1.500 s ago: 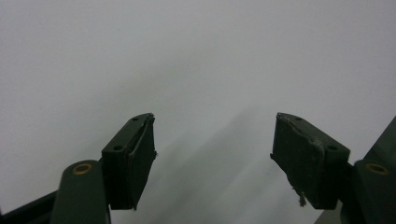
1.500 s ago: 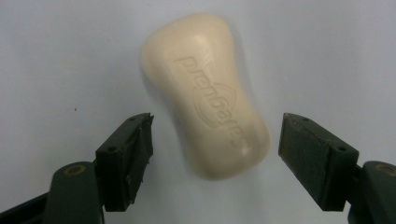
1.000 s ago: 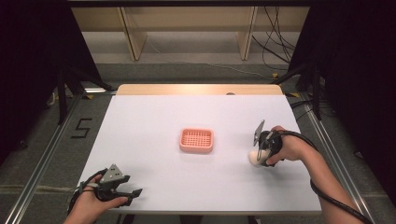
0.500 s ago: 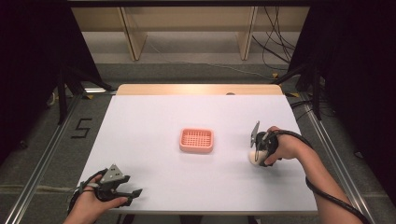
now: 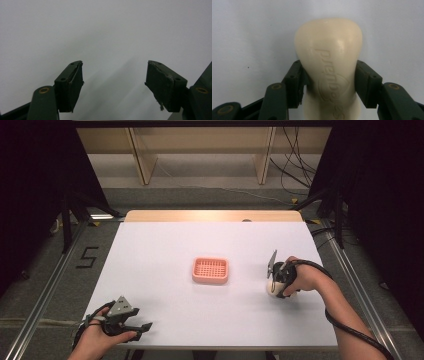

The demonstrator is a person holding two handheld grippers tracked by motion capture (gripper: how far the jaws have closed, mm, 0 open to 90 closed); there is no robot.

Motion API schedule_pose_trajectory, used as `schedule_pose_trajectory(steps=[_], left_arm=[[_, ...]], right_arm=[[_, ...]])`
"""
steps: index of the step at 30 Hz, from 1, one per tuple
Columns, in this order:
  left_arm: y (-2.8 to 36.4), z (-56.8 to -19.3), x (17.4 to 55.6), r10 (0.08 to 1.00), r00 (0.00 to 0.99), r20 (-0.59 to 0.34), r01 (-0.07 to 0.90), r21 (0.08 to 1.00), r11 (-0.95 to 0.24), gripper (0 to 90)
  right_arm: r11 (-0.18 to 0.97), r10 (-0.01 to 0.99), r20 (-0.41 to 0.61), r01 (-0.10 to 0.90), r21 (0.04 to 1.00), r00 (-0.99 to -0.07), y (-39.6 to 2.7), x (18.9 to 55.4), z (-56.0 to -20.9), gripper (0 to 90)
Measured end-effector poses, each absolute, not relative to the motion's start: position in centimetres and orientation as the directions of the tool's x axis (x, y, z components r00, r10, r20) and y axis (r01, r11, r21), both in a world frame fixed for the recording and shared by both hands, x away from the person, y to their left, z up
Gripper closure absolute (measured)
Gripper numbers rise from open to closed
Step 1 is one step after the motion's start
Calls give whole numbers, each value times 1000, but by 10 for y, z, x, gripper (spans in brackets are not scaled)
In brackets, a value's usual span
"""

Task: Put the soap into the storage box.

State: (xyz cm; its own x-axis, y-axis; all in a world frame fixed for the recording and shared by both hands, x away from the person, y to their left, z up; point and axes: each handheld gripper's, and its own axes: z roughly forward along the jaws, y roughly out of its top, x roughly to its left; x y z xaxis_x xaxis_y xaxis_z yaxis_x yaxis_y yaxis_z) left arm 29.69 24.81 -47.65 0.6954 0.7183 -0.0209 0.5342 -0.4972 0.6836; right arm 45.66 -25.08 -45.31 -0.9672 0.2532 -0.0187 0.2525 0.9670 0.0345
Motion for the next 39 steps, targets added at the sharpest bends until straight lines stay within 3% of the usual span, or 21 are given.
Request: schedule_pose_trajectory(steps=[2, 15, 23, 39], left_arm=[[250, -476, 299, 699, 715, 13, 506, 681, -530, 296], [250, -476, 299, 702, 712, 15, 506, 682, -528, 296], [250, -476, 299, 702, 712, 15, 507, 681, -528, 296], [247, -477, 296, 715, 699, -26, 539, 676, -502, 296]], right_arm=[[961, 276, -16, 275, 36, -961, -250, 456, -453, 494], [963, 269, -10, 269, 34, -963, -252, 456, -453, 477], [948, 316, -9, 315, 43, -949, -253, 457, -453, 504], [924, 378, -14, 377, 61, -926, -259, 454, -443, 506]])
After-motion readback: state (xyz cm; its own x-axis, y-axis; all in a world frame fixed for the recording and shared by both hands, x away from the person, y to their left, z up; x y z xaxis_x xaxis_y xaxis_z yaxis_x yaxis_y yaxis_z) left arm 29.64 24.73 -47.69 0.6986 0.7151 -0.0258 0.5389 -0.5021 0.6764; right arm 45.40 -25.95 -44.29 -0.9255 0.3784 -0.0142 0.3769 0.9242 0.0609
